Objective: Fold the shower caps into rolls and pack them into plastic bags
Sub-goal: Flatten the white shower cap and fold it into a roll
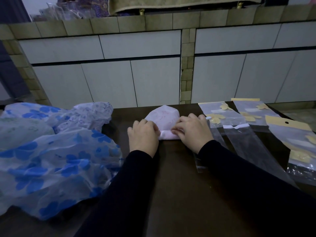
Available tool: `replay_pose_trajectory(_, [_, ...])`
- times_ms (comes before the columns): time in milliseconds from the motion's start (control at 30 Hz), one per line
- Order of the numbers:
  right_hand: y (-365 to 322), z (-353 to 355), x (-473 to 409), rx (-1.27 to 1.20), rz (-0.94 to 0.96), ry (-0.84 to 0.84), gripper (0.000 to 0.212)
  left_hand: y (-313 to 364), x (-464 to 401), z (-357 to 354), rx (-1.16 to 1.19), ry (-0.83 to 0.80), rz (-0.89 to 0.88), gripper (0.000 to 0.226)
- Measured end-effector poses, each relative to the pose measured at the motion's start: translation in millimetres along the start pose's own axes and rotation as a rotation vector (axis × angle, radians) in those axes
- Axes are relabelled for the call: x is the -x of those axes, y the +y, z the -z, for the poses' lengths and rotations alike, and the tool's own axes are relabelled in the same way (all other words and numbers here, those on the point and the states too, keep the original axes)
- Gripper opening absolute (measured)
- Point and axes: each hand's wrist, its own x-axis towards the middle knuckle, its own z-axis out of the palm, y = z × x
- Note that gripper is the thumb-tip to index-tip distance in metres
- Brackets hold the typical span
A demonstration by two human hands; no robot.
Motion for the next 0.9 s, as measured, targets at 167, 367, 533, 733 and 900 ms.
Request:
replay_pose_trajectory(167, [-1, 2, -2, 0.081, -0.017, -0.148, 0.033, -6, 0, 0, 0.067, -0.076, 0.028, 0.024])
replay_pose_trajectory(367, [-10, 2, 4, 0.25, 0.011, -0.248, 0.053, 0, 2, 3, 0.0, -0.184, 0.043, 0.028])
replay_pose_trajectory(533, [-3, 0, 5, 0.202, 0.008, -0.211, 0.04, -4, 3, 6, 0.021, -0.199, 0.064, 0.03])
replay_pose_trajectory(733, [7, -3, -1, 0.134, 0.067, -0.156, 0.034, -6, 1, 6, 0.002, -0.211, 0.062, 0.032])
replay_pose_trajectory(900, [7, -2, -5, 0.09, 0.029, -0.226, 0.035, -6, 3, 3, -0.046, -0.157, 0.023, 0.032])
